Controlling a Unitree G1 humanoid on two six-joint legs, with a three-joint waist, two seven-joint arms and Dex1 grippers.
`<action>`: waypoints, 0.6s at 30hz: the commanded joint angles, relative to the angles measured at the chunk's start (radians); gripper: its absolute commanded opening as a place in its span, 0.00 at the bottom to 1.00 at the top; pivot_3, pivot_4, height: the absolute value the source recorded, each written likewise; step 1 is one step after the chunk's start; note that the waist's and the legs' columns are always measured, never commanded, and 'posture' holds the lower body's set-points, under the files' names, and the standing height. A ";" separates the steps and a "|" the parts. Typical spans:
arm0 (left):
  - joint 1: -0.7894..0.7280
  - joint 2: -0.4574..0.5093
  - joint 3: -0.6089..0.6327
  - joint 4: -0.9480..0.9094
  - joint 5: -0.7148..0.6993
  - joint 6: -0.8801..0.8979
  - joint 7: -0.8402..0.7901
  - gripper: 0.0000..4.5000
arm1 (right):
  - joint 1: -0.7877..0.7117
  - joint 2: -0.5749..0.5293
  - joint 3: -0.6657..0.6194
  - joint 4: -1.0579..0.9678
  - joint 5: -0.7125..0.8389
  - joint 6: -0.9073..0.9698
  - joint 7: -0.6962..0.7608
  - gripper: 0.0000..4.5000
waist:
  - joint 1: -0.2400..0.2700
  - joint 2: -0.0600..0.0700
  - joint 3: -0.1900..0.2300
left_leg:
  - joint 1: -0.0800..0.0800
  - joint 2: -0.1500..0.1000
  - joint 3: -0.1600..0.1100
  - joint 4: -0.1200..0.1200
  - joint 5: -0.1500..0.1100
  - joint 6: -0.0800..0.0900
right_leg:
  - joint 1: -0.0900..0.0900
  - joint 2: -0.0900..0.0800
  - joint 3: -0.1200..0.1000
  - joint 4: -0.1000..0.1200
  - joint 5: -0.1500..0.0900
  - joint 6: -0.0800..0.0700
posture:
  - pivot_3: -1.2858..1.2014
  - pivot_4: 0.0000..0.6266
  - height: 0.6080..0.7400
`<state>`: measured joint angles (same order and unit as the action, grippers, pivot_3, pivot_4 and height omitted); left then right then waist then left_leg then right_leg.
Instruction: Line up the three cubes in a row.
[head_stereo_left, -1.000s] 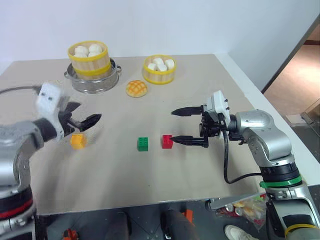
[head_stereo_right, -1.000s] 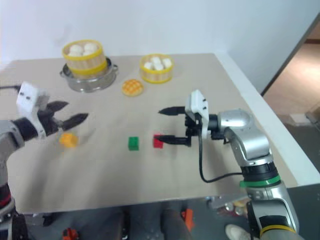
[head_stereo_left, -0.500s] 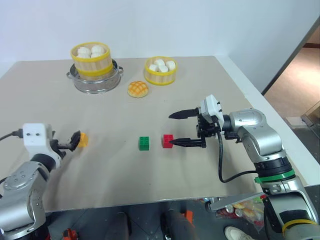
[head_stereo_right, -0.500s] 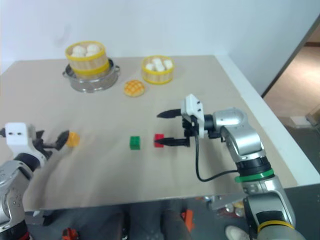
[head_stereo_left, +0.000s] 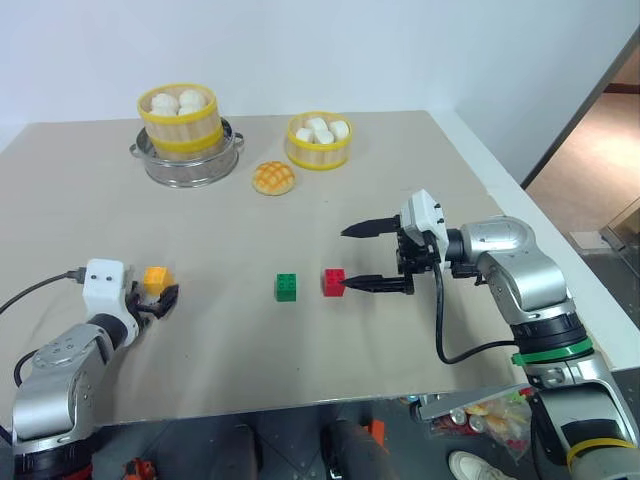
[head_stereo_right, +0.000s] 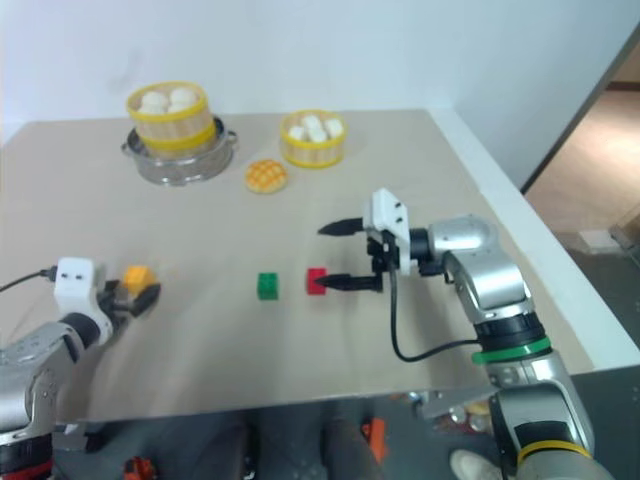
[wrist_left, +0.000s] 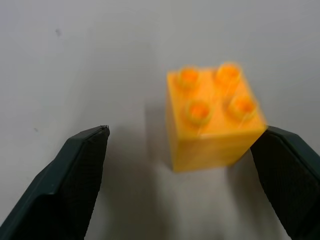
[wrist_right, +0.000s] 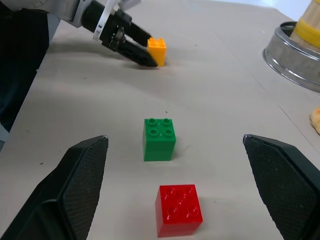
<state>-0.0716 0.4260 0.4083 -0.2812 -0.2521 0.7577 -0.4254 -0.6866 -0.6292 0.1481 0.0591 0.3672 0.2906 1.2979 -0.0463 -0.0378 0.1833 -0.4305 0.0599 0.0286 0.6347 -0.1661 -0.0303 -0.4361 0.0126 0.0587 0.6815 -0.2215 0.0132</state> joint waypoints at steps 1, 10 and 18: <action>-0.034 0.032 -0.012 0.038 -0.020 -0.009 -0.009 0.67 | -0.028 -0.015 -0.031 -0.028 0.006 -0.002 -0.003 1.00 | 0.000 0.000 0.000 | 0.000 0.000 0.000 0.000 0.000 0.000 | 0.000 0.000 0.000 0.000 0.000 0.000 | 0.52 0.24 1.00; -0.031 0.093 -0.076 0.058 -0.024 -0.017 -0.048 0.29 | -0.025 -0.023 -0.030 -0.030 0.005 -0.005 -0.008 1.00 | 0.001 0.000 0.000 | 0.000 0.000 0.000 0.000 0.000 0.000 | 0.000 0.000 0.000 0.000 0.000 0.000 | 0.52 0.24 1.00; -0.029 0.254 -0.233 0.088 -0.060 -0.300 -0.442 0.29 | -0.038 -0.019 -0.017 -0.015 -0.004 -0.014 -0.004 1.00 | 0.002 0.000 0.000 | -0.002 0.000 0.001 -0.002 0.000 -0.001 | -0.002 -0.001 0.000 -0.001 -0.001 -0.001 | 0.52 0.24 1.00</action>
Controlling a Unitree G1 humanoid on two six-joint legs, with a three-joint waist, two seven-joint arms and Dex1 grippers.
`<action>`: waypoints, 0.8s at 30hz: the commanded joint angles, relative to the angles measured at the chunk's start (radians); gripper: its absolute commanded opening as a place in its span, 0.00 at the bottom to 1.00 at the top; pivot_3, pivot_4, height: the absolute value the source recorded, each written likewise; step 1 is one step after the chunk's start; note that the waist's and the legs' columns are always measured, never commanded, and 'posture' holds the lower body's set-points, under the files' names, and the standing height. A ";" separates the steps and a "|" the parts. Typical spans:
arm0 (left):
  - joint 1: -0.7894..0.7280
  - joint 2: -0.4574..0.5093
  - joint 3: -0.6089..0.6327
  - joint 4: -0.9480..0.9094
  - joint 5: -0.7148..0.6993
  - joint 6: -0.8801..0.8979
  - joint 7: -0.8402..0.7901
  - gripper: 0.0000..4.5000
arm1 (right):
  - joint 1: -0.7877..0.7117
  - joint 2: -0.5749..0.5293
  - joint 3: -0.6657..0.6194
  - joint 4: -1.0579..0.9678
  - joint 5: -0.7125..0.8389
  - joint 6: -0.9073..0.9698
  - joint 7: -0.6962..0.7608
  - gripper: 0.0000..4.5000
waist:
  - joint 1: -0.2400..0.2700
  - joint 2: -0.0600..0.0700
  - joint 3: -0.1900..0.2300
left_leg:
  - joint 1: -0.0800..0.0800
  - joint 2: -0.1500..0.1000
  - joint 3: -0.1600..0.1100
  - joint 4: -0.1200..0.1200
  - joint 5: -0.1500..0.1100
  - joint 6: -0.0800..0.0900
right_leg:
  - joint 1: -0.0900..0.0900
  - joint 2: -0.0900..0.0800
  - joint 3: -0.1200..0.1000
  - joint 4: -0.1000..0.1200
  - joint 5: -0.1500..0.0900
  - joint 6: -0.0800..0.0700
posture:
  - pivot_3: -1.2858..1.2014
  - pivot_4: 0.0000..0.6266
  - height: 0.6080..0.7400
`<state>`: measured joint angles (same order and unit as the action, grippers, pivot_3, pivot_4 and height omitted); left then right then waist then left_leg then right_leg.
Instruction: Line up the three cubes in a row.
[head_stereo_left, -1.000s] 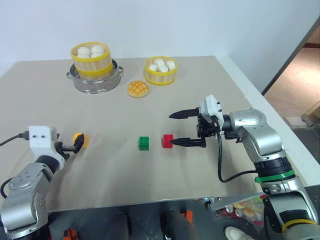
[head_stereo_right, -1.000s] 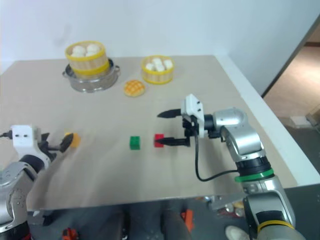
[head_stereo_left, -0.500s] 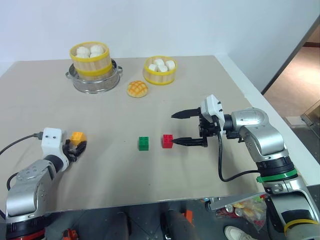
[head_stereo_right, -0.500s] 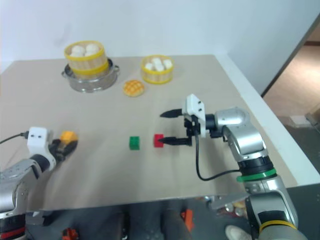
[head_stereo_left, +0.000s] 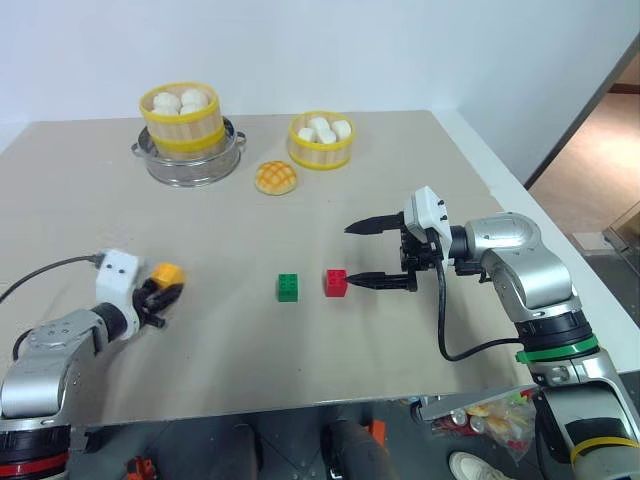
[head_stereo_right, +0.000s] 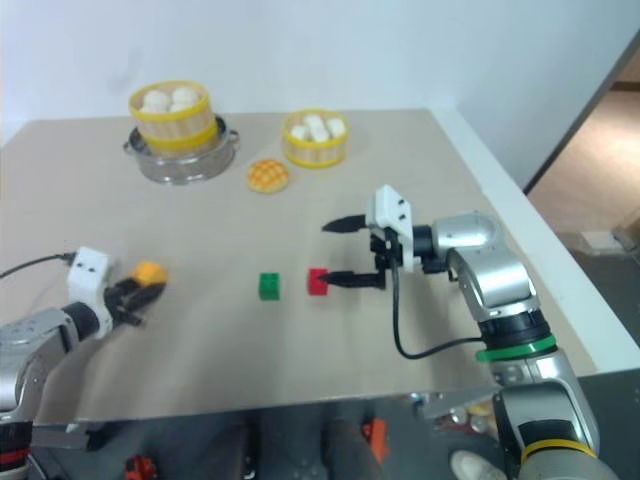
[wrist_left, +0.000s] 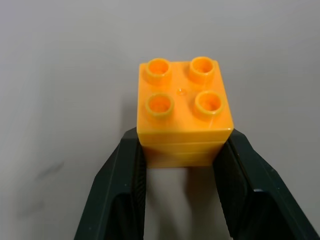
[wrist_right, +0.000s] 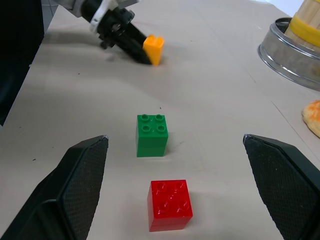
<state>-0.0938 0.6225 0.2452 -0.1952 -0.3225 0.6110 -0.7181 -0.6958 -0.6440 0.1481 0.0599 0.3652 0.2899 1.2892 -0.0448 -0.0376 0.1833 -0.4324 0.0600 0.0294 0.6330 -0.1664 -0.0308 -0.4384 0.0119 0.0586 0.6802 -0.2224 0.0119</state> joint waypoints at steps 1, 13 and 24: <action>-0.013 0.083 -0.107 0.021 0.019 -0.205 -0.217 0.29 | -0.034 -0.003 -0.015 -0.009 -0.004 -0.014 0.006 1.00 | 0.000 0.000 0.000 | -0.001 0.000 0.000 0.000 0.000 0.000 | -0.001 0.000 0.000 0.000 0.000 0.000 | 0.52 0.24 1.00; -0.358 0.110 -0.337 0.485 0.075 -0.557 -0.647 0.29 | -0.061 -0.013 -0.023 0.021 0.008 0.004 0.044 1.00 | 0.001 0.000 0.000 | -0.003 0.001 0.001 -0.002 0.000 0.000 | -0.003 0.001 -0.001 0.000 -0.001 0.000 | 0.52 0.24 1.00; -0.471 0.049 -0.410 0.654 0.147 -0.658 -0.698 0.29 | -0.010 -0.053 -0.046 -0.048 0.018 0.038 0.015 1.00 | 0.001 0.001 0.000 | -0.004 0.001 -0.001 -0.001 0.000 0.001 | -0.003 0.001 -0.002 0.000 -0.001 0.004 | 0.52 0.24 1.00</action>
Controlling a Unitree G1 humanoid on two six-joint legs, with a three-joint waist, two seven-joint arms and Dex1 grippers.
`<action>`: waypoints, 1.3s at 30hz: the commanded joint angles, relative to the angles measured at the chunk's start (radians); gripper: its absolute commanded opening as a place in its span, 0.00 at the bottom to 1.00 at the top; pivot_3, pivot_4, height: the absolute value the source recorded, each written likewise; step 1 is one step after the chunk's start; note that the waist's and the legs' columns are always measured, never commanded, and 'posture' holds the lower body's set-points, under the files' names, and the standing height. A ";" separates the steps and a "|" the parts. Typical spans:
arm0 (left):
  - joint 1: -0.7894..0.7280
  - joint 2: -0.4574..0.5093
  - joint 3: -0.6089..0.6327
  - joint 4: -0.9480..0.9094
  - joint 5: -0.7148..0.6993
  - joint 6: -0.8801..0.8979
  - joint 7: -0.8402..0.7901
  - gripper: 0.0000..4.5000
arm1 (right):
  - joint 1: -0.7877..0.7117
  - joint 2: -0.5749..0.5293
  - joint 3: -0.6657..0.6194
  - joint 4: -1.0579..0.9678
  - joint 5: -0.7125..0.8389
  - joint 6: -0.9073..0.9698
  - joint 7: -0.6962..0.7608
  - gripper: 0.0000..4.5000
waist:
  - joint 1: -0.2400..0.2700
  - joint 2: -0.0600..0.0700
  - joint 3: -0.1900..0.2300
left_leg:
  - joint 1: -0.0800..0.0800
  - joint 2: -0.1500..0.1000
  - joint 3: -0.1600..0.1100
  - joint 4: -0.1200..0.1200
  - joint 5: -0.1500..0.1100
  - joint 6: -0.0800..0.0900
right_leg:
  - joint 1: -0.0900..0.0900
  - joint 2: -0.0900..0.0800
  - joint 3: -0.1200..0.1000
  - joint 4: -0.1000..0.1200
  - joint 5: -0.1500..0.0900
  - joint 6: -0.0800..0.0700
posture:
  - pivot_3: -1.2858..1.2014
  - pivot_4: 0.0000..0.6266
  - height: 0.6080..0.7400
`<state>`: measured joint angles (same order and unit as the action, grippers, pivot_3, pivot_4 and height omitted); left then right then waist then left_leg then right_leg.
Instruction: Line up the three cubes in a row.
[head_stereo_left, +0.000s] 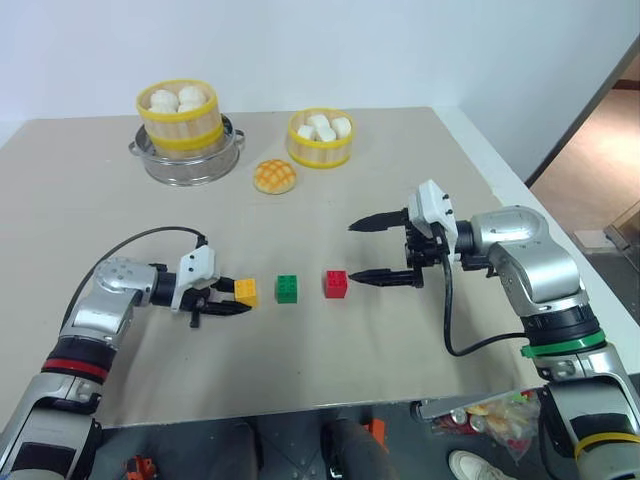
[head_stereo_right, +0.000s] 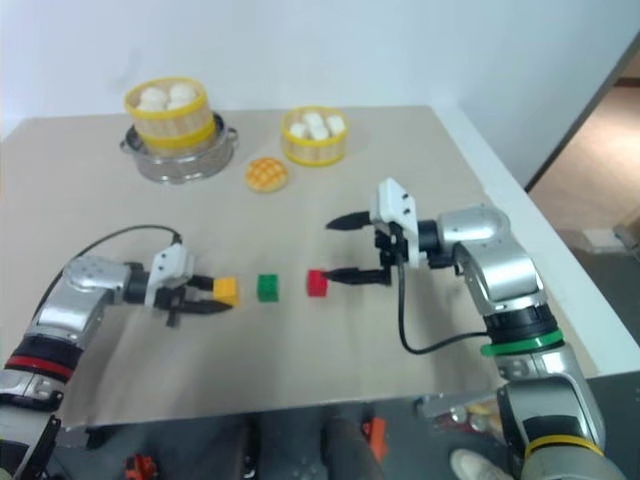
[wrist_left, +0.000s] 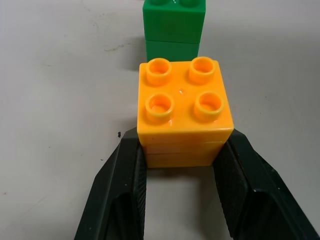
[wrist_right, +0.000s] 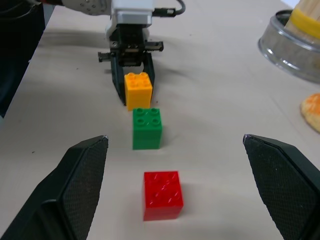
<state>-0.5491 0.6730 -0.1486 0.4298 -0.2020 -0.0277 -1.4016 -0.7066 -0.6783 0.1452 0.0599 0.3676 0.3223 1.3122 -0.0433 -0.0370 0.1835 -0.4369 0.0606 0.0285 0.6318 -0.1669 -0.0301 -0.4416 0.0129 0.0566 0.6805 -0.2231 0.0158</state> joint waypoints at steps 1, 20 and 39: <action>-0.022 0.000 -0.013 0.032 0.024 -0.016 -0.017 0.29 | 0.004 -0.022 -0.045 -0.053 0.017 0.009 -0.011 1.00 | 0.000 0.000 0.000 | 0.000 0.000 0.000 0.001 0.000 0.000 | 0.000 0.000 0.000 0.000 0.000 -0.001 | 0.52 0.24 1.00; -0.014 0.027 -0.026 0.013 0.048 -0.013 -0.004 0.29 | 0.005 -0.029 -0.040 -0.054 0.013 0.013 -0.022 1.00 | -0.001 0.000 0.000 | 0.000 0.001 0.000 0.001 0.000 0.000 | 0.000 0.001 0.000 0.000 0.000 -0.002 | 0.52 0.24 1.00; 0.080 0.219 0.137 -0.355 -0.139 0.343 -0.004 0.98 | 0.005 0.009 -0.096 -0.092 0.080 0.101 -0.104 1.00 | -0.005 0.001 0.000 | 0.000 0.003 -0.001 -0.004 0.000 0.001 | -0.002 0.003 0.000 0.001 -0.002 -0.002 | 0.52 0.24 1.00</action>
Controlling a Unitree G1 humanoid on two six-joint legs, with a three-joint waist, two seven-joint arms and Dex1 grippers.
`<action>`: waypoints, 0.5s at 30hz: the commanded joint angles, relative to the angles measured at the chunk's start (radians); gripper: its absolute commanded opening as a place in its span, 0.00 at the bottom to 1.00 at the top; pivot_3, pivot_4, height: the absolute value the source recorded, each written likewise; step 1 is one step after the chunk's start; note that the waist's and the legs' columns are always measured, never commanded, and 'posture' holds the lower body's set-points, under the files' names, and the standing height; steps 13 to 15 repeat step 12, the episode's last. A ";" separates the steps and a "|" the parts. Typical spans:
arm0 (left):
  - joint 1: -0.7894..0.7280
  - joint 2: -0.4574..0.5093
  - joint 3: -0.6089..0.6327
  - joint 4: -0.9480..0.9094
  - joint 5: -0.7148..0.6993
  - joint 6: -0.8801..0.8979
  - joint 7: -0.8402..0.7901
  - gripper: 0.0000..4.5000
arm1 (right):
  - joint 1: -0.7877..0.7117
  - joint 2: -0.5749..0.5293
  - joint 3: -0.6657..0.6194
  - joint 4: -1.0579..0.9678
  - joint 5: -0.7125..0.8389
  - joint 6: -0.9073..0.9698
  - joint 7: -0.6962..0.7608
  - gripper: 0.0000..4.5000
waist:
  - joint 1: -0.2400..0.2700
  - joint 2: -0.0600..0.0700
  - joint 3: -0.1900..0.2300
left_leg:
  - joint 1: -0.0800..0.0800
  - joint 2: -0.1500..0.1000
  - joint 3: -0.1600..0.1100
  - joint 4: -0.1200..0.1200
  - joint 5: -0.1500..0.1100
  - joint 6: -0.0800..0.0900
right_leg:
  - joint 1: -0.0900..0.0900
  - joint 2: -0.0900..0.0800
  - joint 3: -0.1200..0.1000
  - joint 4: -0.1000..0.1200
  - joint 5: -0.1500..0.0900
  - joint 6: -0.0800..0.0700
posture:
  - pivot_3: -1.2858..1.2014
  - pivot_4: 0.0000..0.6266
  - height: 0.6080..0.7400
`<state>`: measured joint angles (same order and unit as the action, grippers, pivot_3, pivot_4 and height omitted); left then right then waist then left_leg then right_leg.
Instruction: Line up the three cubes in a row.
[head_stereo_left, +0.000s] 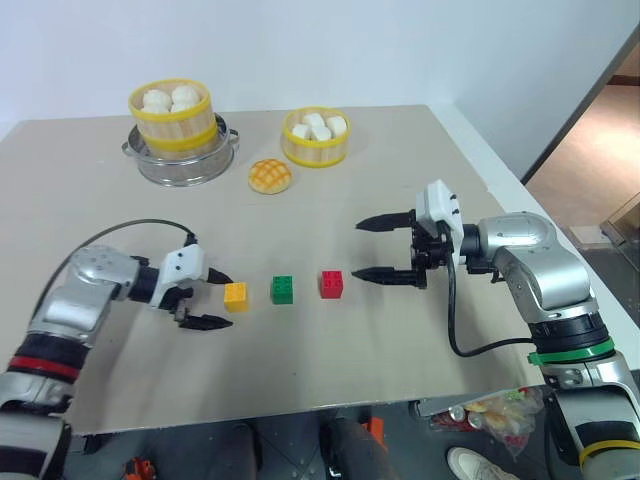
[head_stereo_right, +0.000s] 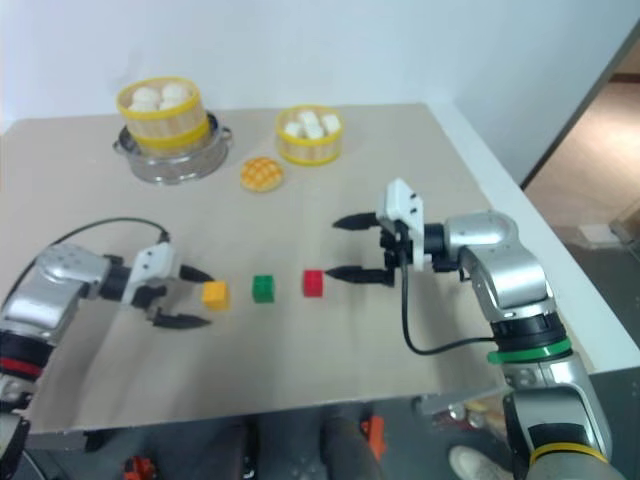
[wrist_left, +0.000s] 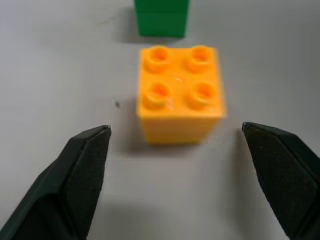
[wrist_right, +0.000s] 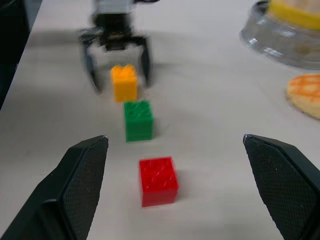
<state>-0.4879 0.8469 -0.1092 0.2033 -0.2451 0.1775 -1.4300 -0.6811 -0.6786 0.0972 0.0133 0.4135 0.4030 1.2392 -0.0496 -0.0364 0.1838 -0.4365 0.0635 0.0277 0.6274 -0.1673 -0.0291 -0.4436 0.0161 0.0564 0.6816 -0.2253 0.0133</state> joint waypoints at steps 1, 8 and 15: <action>0.049 0.055 0.153 -0.148 -0.110 0.176 0.078 0.98 | -0.027 0.042 -0.063 -0.021 0.018 -0.012 -0.086 1.00 | 0.002 0.000 0.000 | 0.000 0.000 0.000 0.000 0.000 0.000 | 0.000 0.000 -0.001 0.000 0.000 0.000 | 0.52 0.24 1.00; 0.167 -0.081 0.424 -0.246 -0.138 0.326 0.541 0.98 | 0.020 0.137 -0.077 0.062 -0.081 -0.140 -0.262 1.00 | 0.003 0.000 0.000 | 0.003 0.000 0.000 0.000 0.000 0.000 | 0.002 -0.001 0.000 0.000 0.001 0.001 | 0.52 0.24 1.00; 0.258 -0.139 0.444 -0.299 -0.088 0.337 0.697 0.98 | 0.033 0.164 -0.091 0.123 -0.115 -0.194 -0.321 1.00 | 0.005 0.000 0.000 | 0.002 -0.002 0.001 0.001 0.000 0.000 | 0.003 -0.003 0.001 -0.001 0.001 0.003 | 0.52 0.24 1.00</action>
